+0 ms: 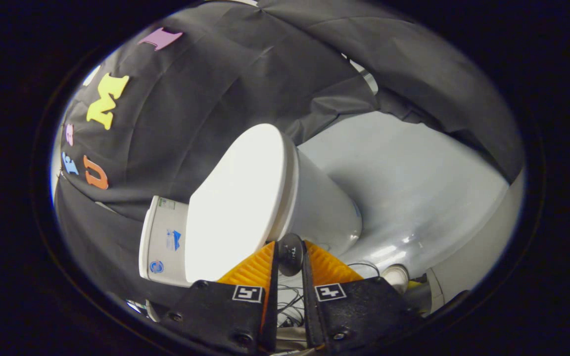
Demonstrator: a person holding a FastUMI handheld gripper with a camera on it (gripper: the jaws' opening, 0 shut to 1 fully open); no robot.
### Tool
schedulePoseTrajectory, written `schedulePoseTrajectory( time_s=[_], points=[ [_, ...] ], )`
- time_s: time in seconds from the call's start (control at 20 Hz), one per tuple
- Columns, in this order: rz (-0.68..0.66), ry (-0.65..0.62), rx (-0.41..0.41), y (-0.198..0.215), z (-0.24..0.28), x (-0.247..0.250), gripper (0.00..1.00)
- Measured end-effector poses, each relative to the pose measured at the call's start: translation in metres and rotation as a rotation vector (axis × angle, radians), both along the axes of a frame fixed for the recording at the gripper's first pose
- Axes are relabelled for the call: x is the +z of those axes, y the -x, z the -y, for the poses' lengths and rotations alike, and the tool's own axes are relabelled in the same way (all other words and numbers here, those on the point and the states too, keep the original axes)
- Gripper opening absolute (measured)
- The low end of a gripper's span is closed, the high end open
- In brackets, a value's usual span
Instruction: Open the toilet lid.
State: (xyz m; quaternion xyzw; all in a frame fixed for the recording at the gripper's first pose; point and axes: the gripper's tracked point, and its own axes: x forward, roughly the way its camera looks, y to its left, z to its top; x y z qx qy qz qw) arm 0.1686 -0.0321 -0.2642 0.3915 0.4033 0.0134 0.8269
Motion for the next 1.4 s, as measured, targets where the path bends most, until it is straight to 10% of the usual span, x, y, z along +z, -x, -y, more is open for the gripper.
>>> schedulePoseTrajectory(
  time_s=[1.4],
  points=[
    [0.193, 0.004, 0.054, 0.003, -0.047, 0.157, 0.12]
  ],
)
